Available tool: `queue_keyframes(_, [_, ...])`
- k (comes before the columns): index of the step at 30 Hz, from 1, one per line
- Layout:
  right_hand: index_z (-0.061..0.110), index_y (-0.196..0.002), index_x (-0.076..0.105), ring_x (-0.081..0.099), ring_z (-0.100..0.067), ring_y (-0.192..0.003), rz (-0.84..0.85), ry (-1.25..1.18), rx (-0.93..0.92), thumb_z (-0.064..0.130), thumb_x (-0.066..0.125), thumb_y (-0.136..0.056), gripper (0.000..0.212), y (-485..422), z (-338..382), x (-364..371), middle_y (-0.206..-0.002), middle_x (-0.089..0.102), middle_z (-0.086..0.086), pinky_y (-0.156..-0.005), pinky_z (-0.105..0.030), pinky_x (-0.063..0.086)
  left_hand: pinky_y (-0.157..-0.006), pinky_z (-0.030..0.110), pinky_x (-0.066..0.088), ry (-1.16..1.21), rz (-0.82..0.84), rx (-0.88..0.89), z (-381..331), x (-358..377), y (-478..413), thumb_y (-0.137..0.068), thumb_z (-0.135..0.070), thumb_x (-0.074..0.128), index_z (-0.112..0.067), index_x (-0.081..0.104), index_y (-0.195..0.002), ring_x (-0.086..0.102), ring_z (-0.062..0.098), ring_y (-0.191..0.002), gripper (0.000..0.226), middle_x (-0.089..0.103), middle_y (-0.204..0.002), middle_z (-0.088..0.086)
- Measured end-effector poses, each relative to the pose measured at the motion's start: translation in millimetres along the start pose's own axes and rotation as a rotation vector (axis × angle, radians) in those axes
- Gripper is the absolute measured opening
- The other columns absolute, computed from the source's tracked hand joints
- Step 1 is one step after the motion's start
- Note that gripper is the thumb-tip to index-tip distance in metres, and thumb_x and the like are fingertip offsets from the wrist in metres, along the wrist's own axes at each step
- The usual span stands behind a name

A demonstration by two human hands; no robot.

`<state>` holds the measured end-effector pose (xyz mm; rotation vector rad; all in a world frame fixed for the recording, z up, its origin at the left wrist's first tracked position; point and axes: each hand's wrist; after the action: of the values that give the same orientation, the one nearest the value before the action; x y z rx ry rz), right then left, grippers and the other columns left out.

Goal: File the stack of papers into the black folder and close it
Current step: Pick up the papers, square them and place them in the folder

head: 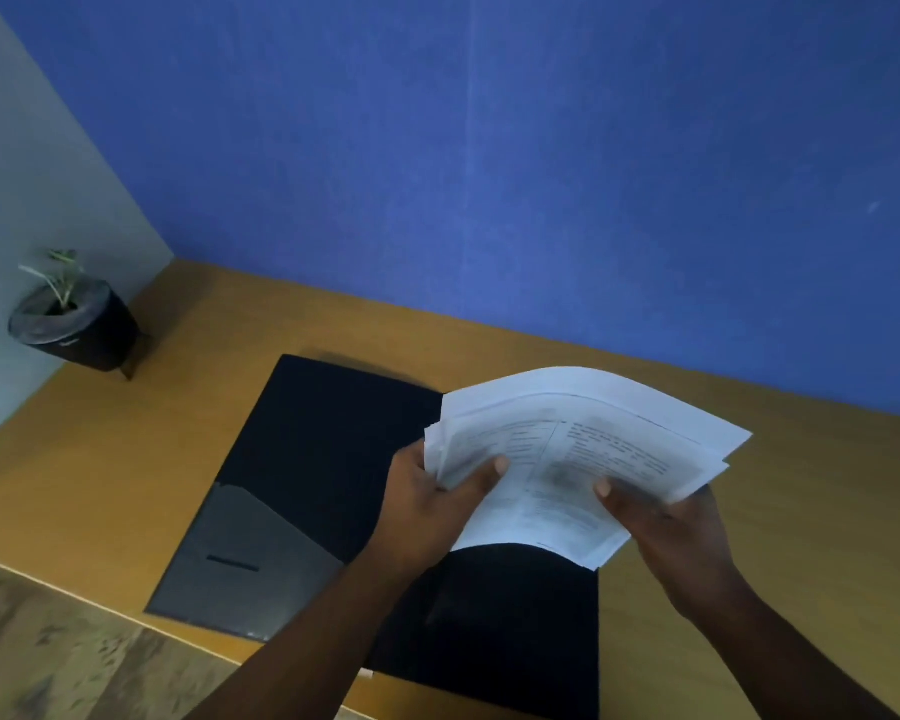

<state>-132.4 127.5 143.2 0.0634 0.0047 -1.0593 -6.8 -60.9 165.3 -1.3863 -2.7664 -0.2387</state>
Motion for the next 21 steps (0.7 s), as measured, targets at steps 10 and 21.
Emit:
queue_keyframes(10, [0.027, -0.107, 0.073, 0.072, -0.024, -0.104, 0.014, -0.039, -0.045, 0.014, 0.077, -0.069, 0.040, 5, 3, -5, -0.110, 0.077, -0.002, -0.086, -0.038, 0.059, -0.066, 0.018, 0.052, 0.022, 0.068, 0.180, -50, 4, -9, -0.096, -0.044, 0.048, -0.014, 0.078, -0.088, 0.073, 0.012, -0.076, 0.044, 0.076, -0.080, -0.001])
queue_keyframes(21, [0.017, -0.109, 0.072, 0.072, -0.026, -0.105, 0.043, -0.003, 0.022, 0.021, 0.080, -0.070, 0.040, 7, -10, -13, -0.111, 0.076, -0.007, -0.087, -0.037, 0.059, -0.084, 0.037, 0.060, 0.067, 0.062, 0.125, -44, -3, -16, -0.082, -0.011, 0.041, -0.010, 0.074, -0.099, 0.075, 0.024, -0.093, 0.038, 0.080, -0.096, 0.009])
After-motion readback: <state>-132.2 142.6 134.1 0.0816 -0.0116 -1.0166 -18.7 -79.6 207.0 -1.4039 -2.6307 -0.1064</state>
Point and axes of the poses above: each hand's wrist, its own y-axis away from the middle knuckle, its own x-axis out of the palm, z = x × y
